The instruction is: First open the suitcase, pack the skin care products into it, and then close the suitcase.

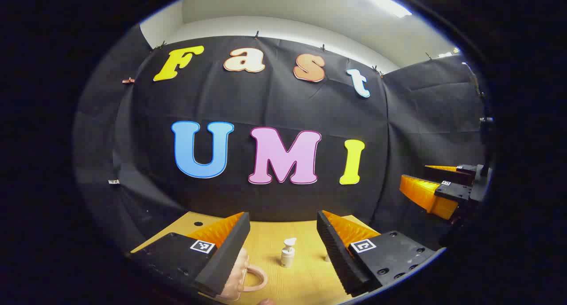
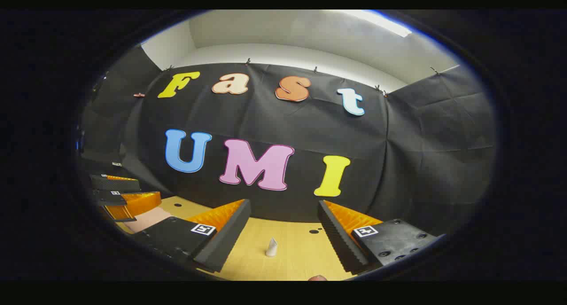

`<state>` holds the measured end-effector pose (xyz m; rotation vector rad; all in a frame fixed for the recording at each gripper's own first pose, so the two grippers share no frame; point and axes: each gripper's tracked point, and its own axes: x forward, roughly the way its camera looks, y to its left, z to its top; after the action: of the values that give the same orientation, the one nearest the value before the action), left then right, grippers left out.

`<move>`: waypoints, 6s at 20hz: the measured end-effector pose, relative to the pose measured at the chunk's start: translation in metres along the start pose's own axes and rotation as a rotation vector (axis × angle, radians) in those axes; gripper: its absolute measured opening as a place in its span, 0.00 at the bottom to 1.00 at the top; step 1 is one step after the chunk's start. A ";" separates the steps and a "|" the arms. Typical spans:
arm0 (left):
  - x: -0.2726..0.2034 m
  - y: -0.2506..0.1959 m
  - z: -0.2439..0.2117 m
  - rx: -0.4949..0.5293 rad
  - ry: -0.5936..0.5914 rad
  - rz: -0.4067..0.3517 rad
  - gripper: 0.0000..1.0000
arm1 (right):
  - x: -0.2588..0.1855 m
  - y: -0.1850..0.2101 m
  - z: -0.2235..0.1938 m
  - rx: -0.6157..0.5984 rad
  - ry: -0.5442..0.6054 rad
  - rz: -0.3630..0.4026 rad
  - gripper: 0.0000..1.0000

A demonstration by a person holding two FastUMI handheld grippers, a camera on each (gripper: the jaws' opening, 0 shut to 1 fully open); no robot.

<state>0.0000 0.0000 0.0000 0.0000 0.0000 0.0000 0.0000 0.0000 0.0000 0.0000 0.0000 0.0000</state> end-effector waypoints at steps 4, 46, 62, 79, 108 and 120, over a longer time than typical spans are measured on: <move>0.004 -0.008 -0.008 -0.019 0.017 -0.028 0.94 | 0.001 -0.008 -0.004 -0.021 0.005 -0.010 0.96; 0.087 0.047 -0.370 -0.061 0.955 0.063 0.41 | 0.085 -0.071 -0.132 0.052 0.172 0.080 0.96; 0.087 0.111 -0.184 -0.230 0.824 -0.032 0.11 | 0.089 -0.003 -0.107 0.076 0.140 0.109 0.96; 0.086 0.355 -0.111 -0.215 0.548 0.267 0.11 | 0.098 0.057 -0.086 0.034 0.117 0.164 0.96; 0.053 0.630 -0.301 -0.361 0.592 0.469 0.74 | 0.095 0.110 -0.096 -0.050 0.248 -0.023 0.97; 0.056 0.377 -0.072 -0.059 0.198 0.176 0.96 | 0.107 0.056 -0.095 -0.038 0.192 -0.023 0.95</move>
<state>0.0565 0.3771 -0.0717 -0.0590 0.1983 0.1765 0.1067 0.0565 -0.0950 -0.0383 0.1918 -0.0229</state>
